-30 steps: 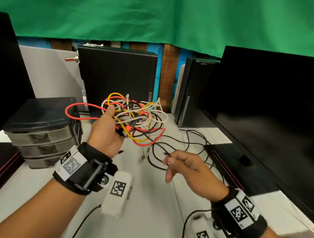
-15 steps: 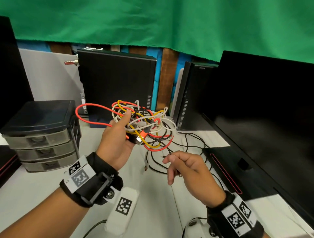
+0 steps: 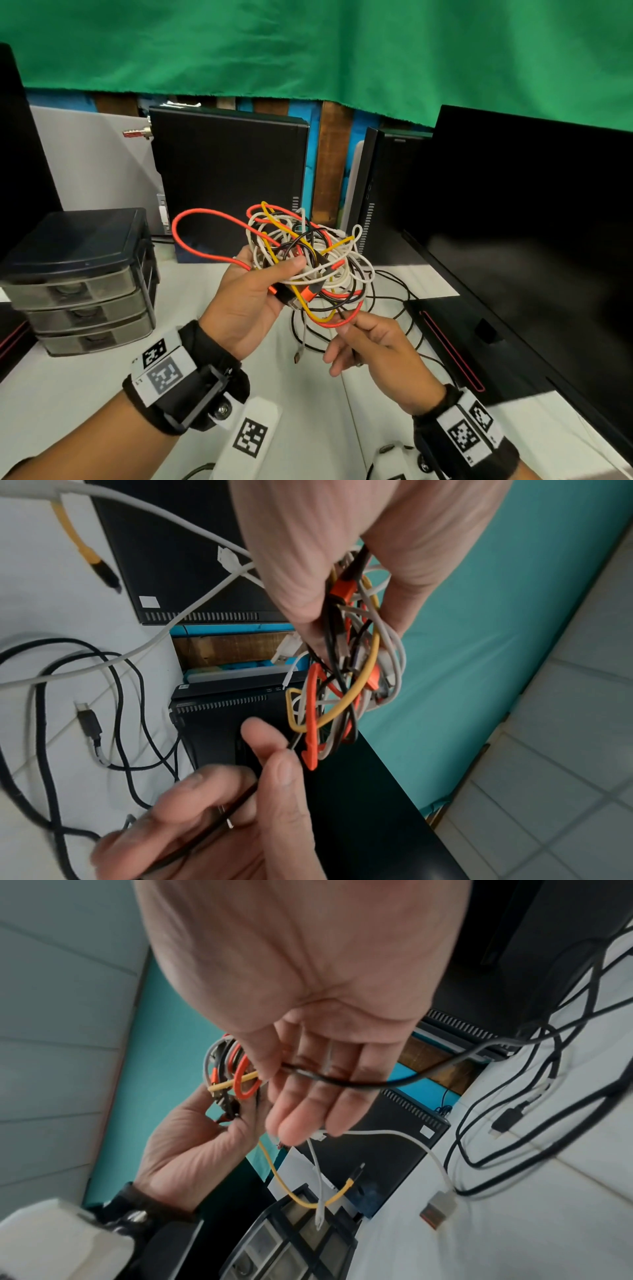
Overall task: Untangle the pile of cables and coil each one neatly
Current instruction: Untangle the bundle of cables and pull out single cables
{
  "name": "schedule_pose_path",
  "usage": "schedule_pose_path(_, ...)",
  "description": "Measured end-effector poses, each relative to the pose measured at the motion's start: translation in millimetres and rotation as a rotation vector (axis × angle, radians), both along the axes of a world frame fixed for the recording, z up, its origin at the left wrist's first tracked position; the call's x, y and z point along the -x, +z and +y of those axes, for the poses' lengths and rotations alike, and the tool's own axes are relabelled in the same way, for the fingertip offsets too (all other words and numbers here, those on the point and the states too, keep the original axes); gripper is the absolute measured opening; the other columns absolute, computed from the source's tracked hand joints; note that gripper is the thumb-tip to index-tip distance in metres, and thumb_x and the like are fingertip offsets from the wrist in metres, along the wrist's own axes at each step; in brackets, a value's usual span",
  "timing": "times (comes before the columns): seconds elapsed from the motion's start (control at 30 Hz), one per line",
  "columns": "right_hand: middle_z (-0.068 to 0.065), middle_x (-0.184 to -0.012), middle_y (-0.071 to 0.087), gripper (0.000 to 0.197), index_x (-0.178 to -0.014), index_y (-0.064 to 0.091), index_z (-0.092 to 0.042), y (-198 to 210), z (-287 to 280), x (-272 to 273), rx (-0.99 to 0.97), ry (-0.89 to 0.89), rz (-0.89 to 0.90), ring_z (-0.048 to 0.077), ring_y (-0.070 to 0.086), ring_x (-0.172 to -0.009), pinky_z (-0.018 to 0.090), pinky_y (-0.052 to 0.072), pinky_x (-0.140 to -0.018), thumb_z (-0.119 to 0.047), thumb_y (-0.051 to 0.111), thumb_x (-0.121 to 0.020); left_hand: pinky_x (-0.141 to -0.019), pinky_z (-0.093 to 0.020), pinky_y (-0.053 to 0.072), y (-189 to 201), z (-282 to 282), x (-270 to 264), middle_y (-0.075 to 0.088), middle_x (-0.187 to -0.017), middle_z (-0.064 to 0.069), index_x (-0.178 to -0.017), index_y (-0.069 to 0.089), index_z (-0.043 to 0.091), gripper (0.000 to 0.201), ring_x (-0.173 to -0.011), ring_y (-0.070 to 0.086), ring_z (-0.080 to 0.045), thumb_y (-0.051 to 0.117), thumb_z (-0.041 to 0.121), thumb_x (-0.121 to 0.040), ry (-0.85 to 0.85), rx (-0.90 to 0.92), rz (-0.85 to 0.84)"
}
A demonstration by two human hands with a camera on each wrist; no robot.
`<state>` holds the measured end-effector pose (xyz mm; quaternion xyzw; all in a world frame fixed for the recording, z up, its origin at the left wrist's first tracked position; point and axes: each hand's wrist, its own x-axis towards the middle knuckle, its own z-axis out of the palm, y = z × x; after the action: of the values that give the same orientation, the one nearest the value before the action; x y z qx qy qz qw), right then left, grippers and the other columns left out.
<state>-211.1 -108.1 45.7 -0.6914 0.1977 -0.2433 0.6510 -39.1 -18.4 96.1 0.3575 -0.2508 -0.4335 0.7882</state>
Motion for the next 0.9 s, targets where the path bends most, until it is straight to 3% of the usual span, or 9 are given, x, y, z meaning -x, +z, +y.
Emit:
schedule_pose_path(0.07, 0.017, -0.081, 0.072, 0.03, -0.107, 0.072, -0.007, -3, 3, -1, -0.001, 0.055, 0.02, 0.024, 0.067, -0.067, 0.026, 0.054, -0.066, -0.027, 0.056, -0.092, -0.078, -0.039, 0.062, 0, 0, 0, 0.072, -0.119, -0.015, -0.129, 0.059, 0.01, 0.051, -0.108, 0.07, -0.032, 0.068, 0.011, -0.079, 0.01, -0.001, 0.007)
schedule_pose_path(0.13, 0.015, -0.08, 0.072, 0.03, -0.107, 0.072, -0.003, -5, 7, -3, -0.008, 0.087, 0.034, 0.024, 0.067, -0.068, 0.026, 0.054, -0.067, -0.025, 0.057, -0.092, -0.089, -0.044, 0.059, 0, -1, -1, 0.072, -0.118, -0.014, -0.13, 0.059, 0.011, 0.043, -0.11, 0.07, -0.03, 0.064, 0.02, -0.088, 0.021, -0.025, 0.069)
schedule_pose_path(0.2, 0.014, -0.079, 0.072, 0.03, -0.107, 0.072, -0.002, -5, 9, -4, -0.005, 0.094, 0.043, 0.024, 0.067, -0.068, 0.026, 0.054, -0.067, -0.024, 0.057, -0.094, -0.095, -0.046, 0.056, -1, 0, -5, 0.072, -0.12, -0.014, -0.133, 0.057, 0.009, 0.039, -0.112, 0.069, -0.031, 0.058, 0.019, -0.096, 0.015, -0.046, 0.132)
schedule_pose_path(0.3, 0.015, -0.08, 0.073, 0.027, -0.109, 0.071, -0.003, -4, 9, -3, -0.008, 0.09, 0.031, 0.024, 0.067, -0.068, 0.026, 0.053, -0.067, -0.021, 0.055, -0.096, -0.084, -0.043, 0.061, 0, 1, -7, 0.071, -0.12, -0.017, -0.134, 0.055, 0.005, 0.04, -0.109, 0.07, -0.032, 0.054, 0.013, -0.095, 0.005, -0.052, 0.16)
schedule_pose_path(0.47, 0.015, -0.082, 0.074, 0.023, -0.109, 0.074, -0.01, -1, 13, -3, -0.006, 0.101, -0.008, 0.023, 0.068, -0.069, 0.024, 0.052, -0.067, -0.024, 0.057, -0.099, -0.073, -0.037, 0.062, 1, 2, -5, 0.067, -0.122, -0.023, -0.132, 0.058, 0.006, 0.056, -0.104, 0.07, -0.033, 0.067, 0.01, -0.077, 0.024, -0.027, 0.076)
schedule_pose_path(0.53, 0.015, -0.082, 0.074, 0.024, -0.108, 0.075, -0.015, -1, 16, -4, -0.008, 0.106, -0.027, 0.022, 0.069, -0.069, 0.023, 0.052, -0.068, -0.024, 0.056, -0.097, -0.076, -0.039, 0.062, -1, 2, -3, 0.067, -0.124, -0.023, -0.134, 0.056, 0.006, 0.06, -0.113, 0.067, -0.037, 0.069, 0.011, -0.076, 0.014, -0.021, 0.056)
schedule_pose_path(0.63, 0.015, -0.082, 0.074, 0.023, -0.108, 0.076, -0.016, 0, 19, -5, -0.02, 0.107, -0.051, 0.021, 0.068, -0.068, 0.023, 0.052, -0.068, -0.024, 0.057, -0.098, -0.084, -0.039, 0.061, -4, 0, -1, 0.07, -0.121, -0.017, -0.133, 0.056, 0.006, 0.059, -0.11, 0.069, -0.033, 0.071, 0.01, -0.076, -0.003, -0.019, 0.028)
schedule_pose_path(0.77, 0.016, -0.079, 0.072, 0.032, -0.113, 0.071, -0.003, 1, 22, -7, -0.037, 0.066, -0.053, 0.019, 0.066, -0.062, 0.021, 0.051, -0.063, -0.023, 0.056, -0.093, -0.084, -0.037, 0.061, -11, -1, 5, 0.073, -0.117, -0.014, -0.128, 0.059, 0.008, 0.055, -0.104, 0.072, -0.028, 0.071, 0.008, -0.074, -0.028, -0.009, -0.006)
schedule_pose_path(0.9, 0.022, -0.077, 0.071, 0.041, -0.107, 0.072, 0.003, 6, 22, -9, -0.065, -0.022, -0.074, 0.02, 0.063, -0.056, 0.02, 0.049, -0.057, -0.029, 0.059, -0.085, -0.089, -0.039, 0.06, -16, -3, 9, 0.071, -0.12, -0.014, -0.132, 0.056, 0.008, 0.059, -0.109, 0.07, -0.029, 0.071, 0.004, -0.075, -0.055, -0.015, -0.027)
